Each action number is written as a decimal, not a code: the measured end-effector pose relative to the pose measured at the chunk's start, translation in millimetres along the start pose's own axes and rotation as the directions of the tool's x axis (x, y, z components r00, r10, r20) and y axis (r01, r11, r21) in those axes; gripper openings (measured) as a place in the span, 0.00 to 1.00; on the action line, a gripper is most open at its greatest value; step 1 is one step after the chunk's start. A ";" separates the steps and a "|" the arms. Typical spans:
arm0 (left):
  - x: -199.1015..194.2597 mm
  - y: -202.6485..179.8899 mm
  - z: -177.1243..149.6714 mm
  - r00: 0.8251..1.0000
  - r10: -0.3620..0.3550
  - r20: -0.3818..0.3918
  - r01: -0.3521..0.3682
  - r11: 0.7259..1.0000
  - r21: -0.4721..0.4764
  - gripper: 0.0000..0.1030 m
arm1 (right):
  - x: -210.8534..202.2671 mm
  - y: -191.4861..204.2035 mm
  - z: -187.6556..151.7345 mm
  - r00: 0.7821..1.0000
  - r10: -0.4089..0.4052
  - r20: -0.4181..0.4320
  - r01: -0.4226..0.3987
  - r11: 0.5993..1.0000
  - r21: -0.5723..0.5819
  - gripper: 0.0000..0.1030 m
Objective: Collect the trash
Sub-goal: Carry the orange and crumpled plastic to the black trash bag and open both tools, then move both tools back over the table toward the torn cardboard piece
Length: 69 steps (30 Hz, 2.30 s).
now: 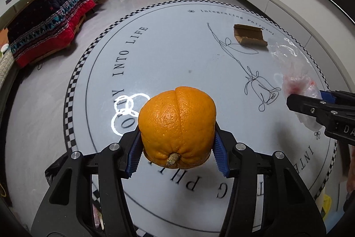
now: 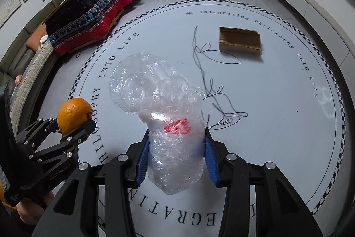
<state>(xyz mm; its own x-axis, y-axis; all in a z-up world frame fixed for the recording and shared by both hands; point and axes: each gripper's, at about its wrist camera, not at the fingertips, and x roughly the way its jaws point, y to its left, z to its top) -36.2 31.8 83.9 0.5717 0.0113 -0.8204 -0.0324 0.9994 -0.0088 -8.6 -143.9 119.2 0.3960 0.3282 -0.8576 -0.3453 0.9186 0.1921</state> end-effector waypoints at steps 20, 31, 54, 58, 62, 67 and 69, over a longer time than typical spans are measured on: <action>-78.8 113.5 -127.5 0.989 0.150 0.007 -0.146 0.970 -0.194 0.53 | -7.5 167.2 -63.8 0.992 0.115 -0.047 -0.124 0.954 -0.274 0.44; -93.5 199.5 -210.8 0.967 0.245 -0.074 -0.254 0.896 -0.364 0.53 | 15.2 277.9 -102.1 0.976 0.173 -0.134 -0.215 0.873 -0.437 0.44; -95.9 220.8 -230.2 0.937 0.325 -0.128 -0.349 0.849 -0.398 0.94 | 31.7 286.3 -98.0 0.972 0.194 -0.131 -0.232 0.881 -0.412 0.74; -94.2 204.3 -208.4 0.948 0.301 -0.104 -0.318 0.872 -0.373 0.94 | 25.0 265.6 -89.5 0.974 0.196 -0.113 -0.225 0.891 -0.395 0.74; -90.3 184.0 -184.3 0.956 0.285 -0.074 -0.293 0.896 -0.335 0.94 | 21.8 240.4 -77.1 0.978 0.184 -0.095 -0.206 0.907 -0.367 0.74; -80.7 158.0 -145.5 0.966 0.253 -0.053 -0.257 0.918 -0.302 0.94 | 17.6 200.0 -57.4 0.985 0.163 -0.064 -0.175 0.931 -0.319 0.74; -77.1 144.9 -129.4 0.972 0.233 -0.040 -0.234 0.931 -0.281 0.94 | 16.4 183.5 -49.4 0.987 0.153 -0.054 -0.163 0.941 -0.298 0.74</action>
<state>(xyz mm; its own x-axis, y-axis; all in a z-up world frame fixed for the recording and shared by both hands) -191.0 171.7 71.9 0.5154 0.2422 -0.8220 -0.3947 0.9185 0.0232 -107.5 19.2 116.9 0.2914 0.4529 -0.8426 -0.6425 0.7452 0.1783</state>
